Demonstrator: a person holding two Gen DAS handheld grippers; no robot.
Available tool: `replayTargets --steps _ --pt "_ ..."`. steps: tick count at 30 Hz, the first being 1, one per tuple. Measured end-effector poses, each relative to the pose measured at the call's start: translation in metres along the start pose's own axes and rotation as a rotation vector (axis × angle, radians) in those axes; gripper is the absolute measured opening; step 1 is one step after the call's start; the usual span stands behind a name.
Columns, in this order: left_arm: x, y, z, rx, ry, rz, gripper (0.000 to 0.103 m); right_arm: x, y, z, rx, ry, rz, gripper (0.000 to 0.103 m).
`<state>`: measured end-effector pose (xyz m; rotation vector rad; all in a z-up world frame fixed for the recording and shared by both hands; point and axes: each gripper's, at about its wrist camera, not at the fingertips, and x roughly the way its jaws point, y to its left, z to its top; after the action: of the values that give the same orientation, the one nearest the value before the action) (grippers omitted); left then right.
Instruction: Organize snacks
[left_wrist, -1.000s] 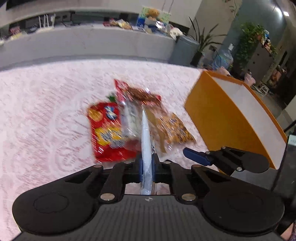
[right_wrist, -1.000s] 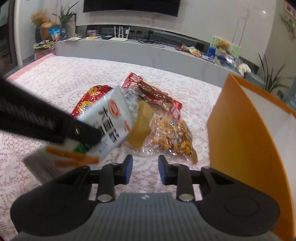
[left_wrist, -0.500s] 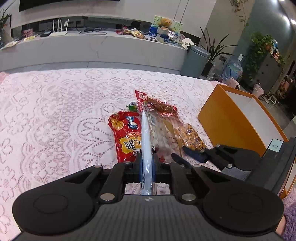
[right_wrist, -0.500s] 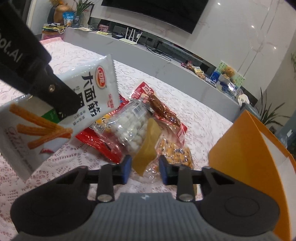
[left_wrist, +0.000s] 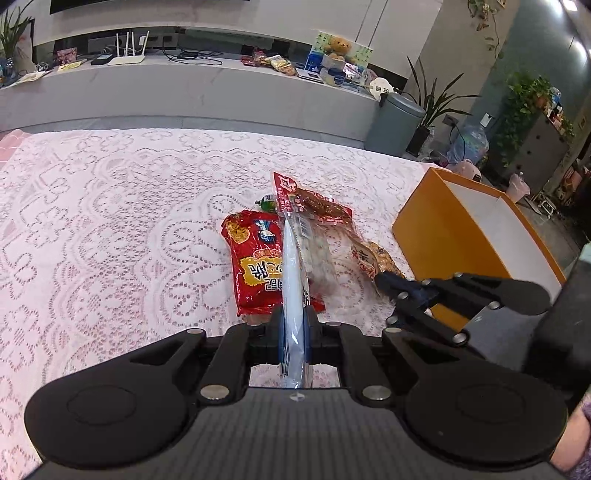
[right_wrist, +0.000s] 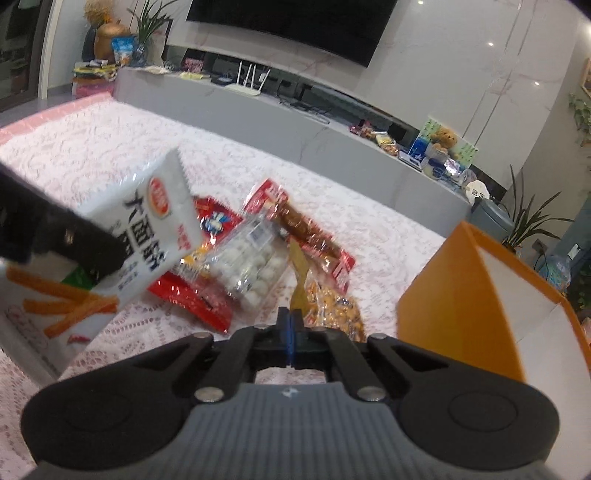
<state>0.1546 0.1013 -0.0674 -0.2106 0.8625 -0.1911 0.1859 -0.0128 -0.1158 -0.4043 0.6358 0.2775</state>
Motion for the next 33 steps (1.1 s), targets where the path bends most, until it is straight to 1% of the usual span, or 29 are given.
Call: replayTargets --steps 5,8,11,14,16,17,18,20,21,24,27,30,33 --pt "-0.012 -0.006 -0.003 0.009 -0.016 0.002 0.01 -0.031 -0.005 0.011 0.005 -0.069 -0.004 0.0" --pt "-0.017 -0.01 -0.005 0.014 -0.023 0.004 0.01 -0.048 -0.009 0.014 0.022 -0.09 0.009 0.0" --pt "-0.02 -0.01 -0.009 0.007 -0.023 0.012 0.01 -0.053 -0.014 0.011 0.044 -0.062 0.041 0.0" --pt "-0.02 -0.008 -0.012 -0.002 -0.027 0.034 0.01 -0.046 -0.014 -0.002 0.055 -0.026 0.034 0.001" --pt "-0.02 -0.008 -0.011 -0.004 -0.029 0.036 0.01 -0.039 -0.013 -0.011 0.051 -0.009 0.036 0.017" --pt "-0.019 -0.008 -0.011 -0.003 -0.03 0.034 0.01 -0.036 -0.01 -0.016 0.035 -0.002 0.027 0.034" --pt "-0.019 -0.008 -0.011 -0.001 -0.031 0.032 0.01 -0.034 -0.006 -0.02 0.016 -0.004 0.016 0.043" --pt "-0.016 -0.008 -0.009 0.001 -0.028 0.029 0.01 -0.028 -0.001 -0.026 -0.024 -0.01 0.004 0.048" --pt "-0.014 -0.007 -0.009 0.001 -0.027 0.028 0.01 -0.025 0.004 -0.028 -0.045 -0.008 0.002 0.057" --pt "-0.006 -0.004 -0.008 0.0 -0.016 0.029 0.01 -0.013 0.013 -0.032 -0.06 -0.003 -0.001 0.074" --pt "0.001 -0.001 -0.006 -0.001 -0.004 0.03 0.01 0.002 0.021 -0.032 -0.073 0.001 -0.024 0.08" --pt "0.008 0.003 -0.005 -0.003 0.007 0.029 0.01 0.019 0.02 -0.032 -0.065 0.005 -0.089 0.08" --pt "0.014 0.007 -0.002 -0.013 0.017 0.02 0.01 0.033 0.012 -0.032 -0.011 0.007 -0.094 0.08"
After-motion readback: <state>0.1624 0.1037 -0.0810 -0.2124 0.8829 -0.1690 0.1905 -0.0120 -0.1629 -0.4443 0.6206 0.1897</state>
